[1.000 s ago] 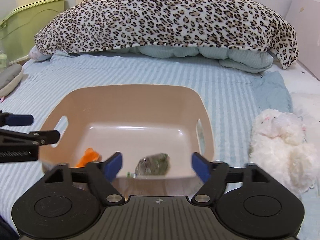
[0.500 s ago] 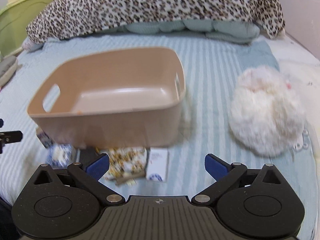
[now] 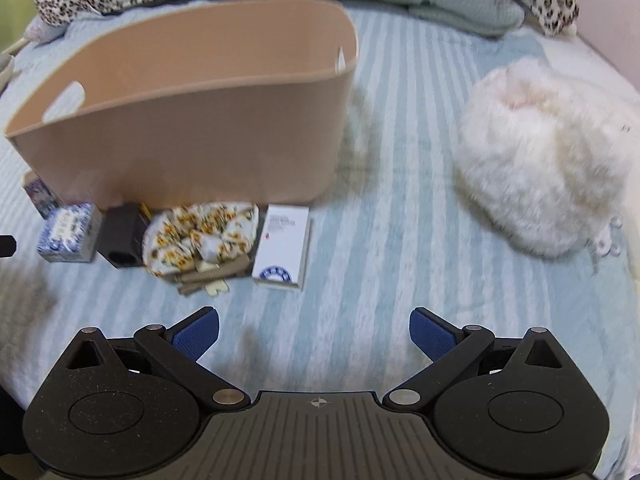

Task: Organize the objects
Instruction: 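Grasp the star-printed carton with left tool while right tool grasps the white card box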

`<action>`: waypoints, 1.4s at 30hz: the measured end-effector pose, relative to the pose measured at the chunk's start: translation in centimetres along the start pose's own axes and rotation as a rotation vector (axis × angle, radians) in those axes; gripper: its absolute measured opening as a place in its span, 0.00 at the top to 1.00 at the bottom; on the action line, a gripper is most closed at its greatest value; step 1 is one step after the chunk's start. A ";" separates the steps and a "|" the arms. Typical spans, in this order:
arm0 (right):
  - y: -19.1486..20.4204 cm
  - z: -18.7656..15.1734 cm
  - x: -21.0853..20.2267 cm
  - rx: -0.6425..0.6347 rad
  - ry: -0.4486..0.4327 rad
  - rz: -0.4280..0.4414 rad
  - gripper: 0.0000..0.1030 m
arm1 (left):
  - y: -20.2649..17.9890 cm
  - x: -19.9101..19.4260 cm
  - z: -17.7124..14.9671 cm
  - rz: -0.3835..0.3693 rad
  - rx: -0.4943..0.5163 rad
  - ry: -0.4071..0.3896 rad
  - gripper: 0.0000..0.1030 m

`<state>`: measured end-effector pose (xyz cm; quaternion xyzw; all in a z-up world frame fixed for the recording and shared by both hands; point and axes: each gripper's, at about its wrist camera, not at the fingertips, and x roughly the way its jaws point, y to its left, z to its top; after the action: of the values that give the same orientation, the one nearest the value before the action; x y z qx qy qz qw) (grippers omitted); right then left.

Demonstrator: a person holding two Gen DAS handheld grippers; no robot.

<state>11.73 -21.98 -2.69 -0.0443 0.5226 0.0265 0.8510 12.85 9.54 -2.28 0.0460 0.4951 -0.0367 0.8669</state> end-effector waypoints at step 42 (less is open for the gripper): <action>0.9 0.2 2.3 -0.033 -0.087 0.033 0.73 | -0.5 3.5 0.7 -0.112 0.110 -0.127 0.76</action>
<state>12.84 -21.09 -4.65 -0.0482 0.4852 0.0512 0.8716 15.16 8.88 -4.96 0.0633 0.4383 -0.1151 0.8892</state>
